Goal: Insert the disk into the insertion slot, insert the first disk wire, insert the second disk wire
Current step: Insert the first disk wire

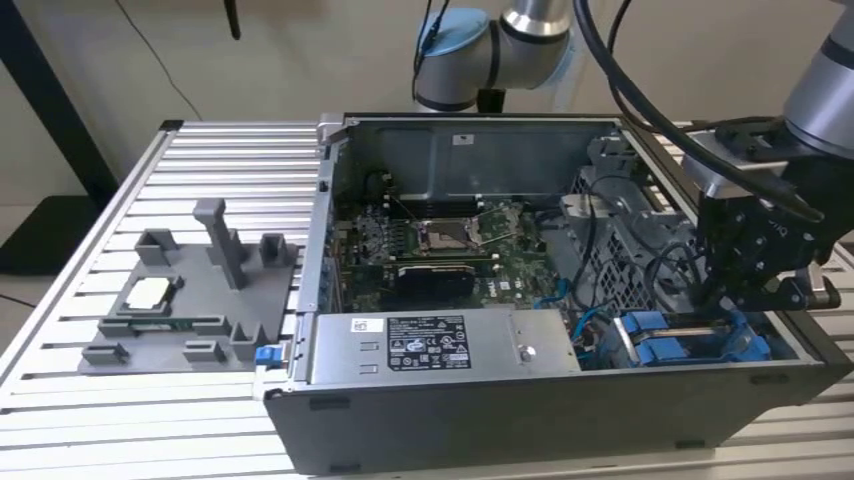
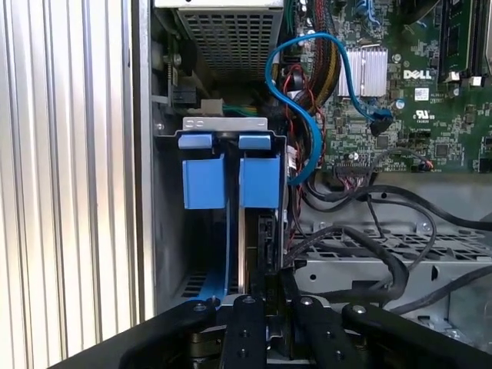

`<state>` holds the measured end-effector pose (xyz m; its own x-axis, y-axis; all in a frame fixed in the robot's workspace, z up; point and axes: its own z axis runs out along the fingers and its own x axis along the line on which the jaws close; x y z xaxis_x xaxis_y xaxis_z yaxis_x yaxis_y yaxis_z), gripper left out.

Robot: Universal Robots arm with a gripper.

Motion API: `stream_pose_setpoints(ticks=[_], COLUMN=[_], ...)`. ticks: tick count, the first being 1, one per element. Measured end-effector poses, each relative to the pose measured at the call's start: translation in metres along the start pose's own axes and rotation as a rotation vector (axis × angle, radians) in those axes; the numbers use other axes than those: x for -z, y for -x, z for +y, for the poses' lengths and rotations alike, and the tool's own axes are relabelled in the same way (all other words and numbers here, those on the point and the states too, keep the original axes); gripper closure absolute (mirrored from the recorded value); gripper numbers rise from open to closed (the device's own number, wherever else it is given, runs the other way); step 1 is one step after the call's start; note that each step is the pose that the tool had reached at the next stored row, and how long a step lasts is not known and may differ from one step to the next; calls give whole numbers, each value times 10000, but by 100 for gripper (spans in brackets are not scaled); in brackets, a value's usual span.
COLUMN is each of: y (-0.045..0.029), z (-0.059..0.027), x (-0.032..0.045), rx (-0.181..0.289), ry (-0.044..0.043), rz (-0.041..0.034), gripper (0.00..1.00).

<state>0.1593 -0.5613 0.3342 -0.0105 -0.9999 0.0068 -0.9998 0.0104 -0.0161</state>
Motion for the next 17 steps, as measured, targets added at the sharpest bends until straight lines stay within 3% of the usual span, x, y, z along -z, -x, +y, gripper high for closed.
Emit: stream_pose_setpoints(ticks=[5, 6, 17], y=[0, -1, 4], z=[1, 0, -2], x=[18, 46, 356], rx=[-1, -1, -9], ry=[10, 13, 53], rz=[-27, -29, -69], gripper=[80, 73, 73])
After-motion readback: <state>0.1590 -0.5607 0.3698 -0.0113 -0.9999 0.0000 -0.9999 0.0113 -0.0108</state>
